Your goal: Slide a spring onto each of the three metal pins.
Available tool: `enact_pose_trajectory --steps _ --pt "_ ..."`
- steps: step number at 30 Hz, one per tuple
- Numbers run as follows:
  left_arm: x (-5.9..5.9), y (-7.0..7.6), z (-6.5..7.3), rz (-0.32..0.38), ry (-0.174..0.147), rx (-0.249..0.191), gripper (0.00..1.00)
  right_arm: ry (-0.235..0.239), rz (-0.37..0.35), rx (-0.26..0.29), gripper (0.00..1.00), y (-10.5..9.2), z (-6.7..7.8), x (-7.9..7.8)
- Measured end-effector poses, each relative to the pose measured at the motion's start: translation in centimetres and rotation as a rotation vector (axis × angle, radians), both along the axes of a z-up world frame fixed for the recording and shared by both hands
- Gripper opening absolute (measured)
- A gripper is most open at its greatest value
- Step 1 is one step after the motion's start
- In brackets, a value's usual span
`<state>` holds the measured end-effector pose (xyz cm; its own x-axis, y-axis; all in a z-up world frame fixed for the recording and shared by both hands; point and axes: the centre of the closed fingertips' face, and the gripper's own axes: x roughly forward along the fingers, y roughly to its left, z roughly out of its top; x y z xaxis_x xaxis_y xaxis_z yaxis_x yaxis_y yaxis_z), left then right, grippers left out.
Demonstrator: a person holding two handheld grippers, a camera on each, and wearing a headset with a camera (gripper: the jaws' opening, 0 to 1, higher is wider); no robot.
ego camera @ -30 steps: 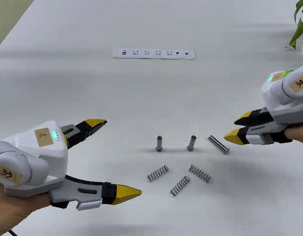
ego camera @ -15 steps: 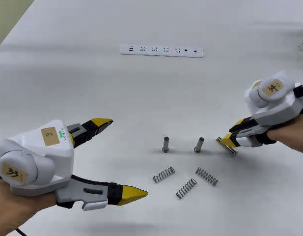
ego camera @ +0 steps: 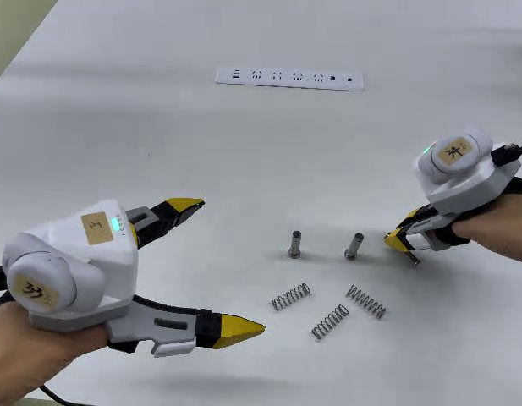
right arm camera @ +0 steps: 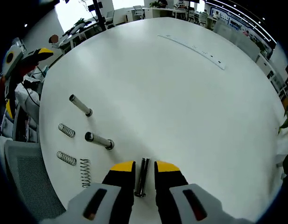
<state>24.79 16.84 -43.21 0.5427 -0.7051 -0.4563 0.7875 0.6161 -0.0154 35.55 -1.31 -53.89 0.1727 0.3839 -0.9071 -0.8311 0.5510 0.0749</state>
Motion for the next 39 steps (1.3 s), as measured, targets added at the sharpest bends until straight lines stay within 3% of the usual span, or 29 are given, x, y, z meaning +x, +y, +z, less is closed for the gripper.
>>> enact_pose_trajectory --steps 15,25,39 --pt "0.1 -0.3 -0.1 -0.001 0.003 -0.012 1.0 0.028 -0.01 -0.032 0.14 0.0 -1.4 0.4" --pt "0.1 -0.2 -0.1 0.005 0.003 -0.017 1.0 -0.009 0.017 -0.081 0.1 0.1 -1.3 0.4" --pt "0.0 -0.3 0.0 0.01 0.004 -0.025 1.0 -0.014 0.006 -0.093 0.09 -0.1 -1.5 0.5"
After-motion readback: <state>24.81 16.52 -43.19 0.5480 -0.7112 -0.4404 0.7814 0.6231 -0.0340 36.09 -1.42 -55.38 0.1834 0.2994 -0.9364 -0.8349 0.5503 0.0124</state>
